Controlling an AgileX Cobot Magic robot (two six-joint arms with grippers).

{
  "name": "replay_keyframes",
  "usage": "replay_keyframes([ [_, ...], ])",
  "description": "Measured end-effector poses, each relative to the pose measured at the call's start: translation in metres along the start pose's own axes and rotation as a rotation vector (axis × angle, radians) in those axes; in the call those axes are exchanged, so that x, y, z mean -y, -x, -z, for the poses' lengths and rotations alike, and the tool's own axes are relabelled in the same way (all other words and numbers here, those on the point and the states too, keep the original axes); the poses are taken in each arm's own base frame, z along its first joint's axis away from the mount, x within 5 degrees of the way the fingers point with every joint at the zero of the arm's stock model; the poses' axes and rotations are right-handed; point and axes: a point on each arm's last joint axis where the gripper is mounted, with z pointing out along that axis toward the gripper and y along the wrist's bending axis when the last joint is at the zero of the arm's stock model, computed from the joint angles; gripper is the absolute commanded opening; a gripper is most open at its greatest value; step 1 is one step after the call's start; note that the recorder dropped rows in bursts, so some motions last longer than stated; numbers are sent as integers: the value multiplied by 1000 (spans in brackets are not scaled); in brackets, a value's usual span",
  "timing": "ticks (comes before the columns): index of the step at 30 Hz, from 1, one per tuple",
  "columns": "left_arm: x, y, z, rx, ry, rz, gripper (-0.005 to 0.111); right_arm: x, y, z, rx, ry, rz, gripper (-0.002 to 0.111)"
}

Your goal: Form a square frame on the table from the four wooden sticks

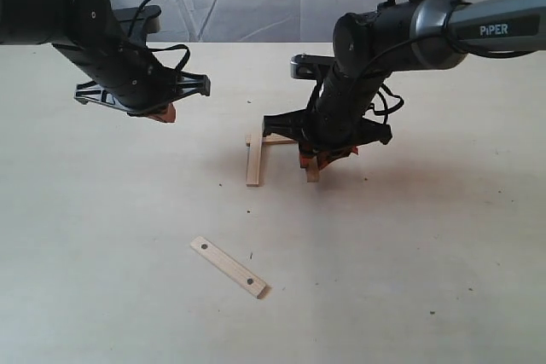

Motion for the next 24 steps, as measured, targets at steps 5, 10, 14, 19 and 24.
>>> replay_keyframes([
  [5, 0, 1, 0, 7, -2, 0, 0, -1, 3, -2, 28, 10, -2, 0],
  [10, 0, 1, 0, 7, -2, 0, 0, 0, 3, -11, 30, 8, -3, 0],
  [14, 0, 1, 0, 7, -1, 1, 0, 0, 2, -16, 19, 3, -2, 0],
  [19, 0, 1, 0, 9, -2, 1, 0, 0, 2, -17, 27, 7, -3, 0],
  [24, 0, 1, 0, 9, -2, 1, 0, 0, 2, -17, 28, 7, -3, 0],
])
